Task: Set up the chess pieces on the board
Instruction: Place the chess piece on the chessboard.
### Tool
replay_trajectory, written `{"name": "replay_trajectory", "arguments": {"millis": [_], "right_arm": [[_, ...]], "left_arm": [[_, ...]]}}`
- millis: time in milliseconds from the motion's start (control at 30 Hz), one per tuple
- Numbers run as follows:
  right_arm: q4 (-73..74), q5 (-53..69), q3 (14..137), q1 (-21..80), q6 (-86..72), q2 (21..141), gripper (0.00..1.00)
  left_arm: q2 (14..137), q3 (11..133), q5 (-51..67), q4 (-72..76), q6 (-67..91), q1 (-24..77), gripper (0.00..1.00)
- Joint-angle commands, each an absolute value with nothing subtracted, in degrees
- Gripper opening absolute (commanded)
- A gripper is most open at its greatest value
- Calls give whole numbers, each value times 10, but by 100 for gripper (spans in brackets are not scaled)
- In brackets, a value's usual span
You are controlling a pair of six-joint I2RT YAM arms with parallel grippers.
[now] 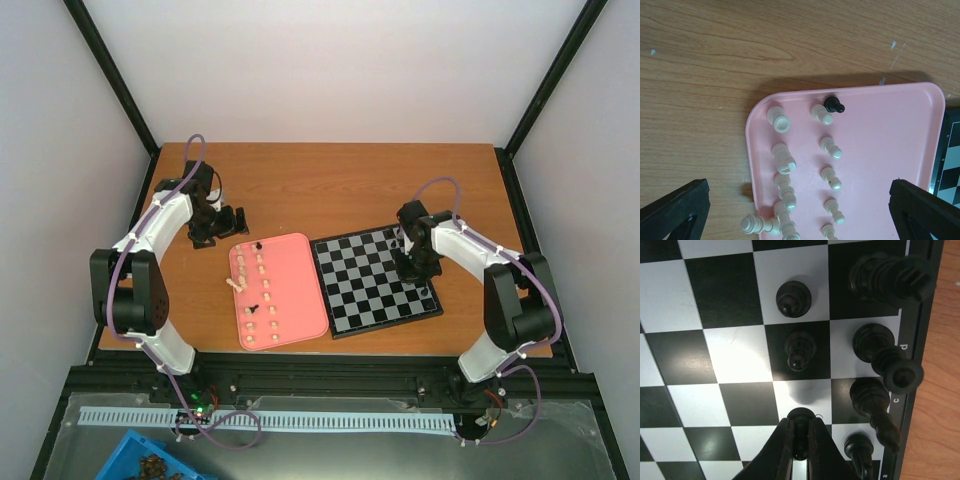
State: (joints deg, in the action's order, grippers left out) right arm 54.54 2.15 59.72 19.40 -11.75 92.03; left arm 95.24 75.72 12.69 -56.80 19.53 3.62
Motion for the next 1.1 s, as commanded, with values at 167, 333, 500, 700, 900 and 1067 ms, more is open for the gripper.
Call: {"name": "replay_trajectory", "arguments": {"millis": [167, 333, 500, 700, 900, 1067], "right_arm": [[526, 23, 604, 184, -102, 942, 3], [526, 30, 604, 184, -98, 951, 5], [529, 24, 602, 184, -95, 952, 7], [531, 39, 601, 184, -91, 945, 14], [534, 45, 603, 184, -89, 940, 23], [546, 55, 620, 184, -91, 901, 41]], "left_arm": [[966, 785, 126, -573, 199, 40, 100], [968, 784, 126, -573, 198, 40, 100], [964, 781, 126, -571, 198, 40, 100], [963, 778, 127, -569, 199, 40, 100], [960, 777, 127, -570, 198, 40, 100], [956, 774, 126, -568, 199, 40, 100]]}}
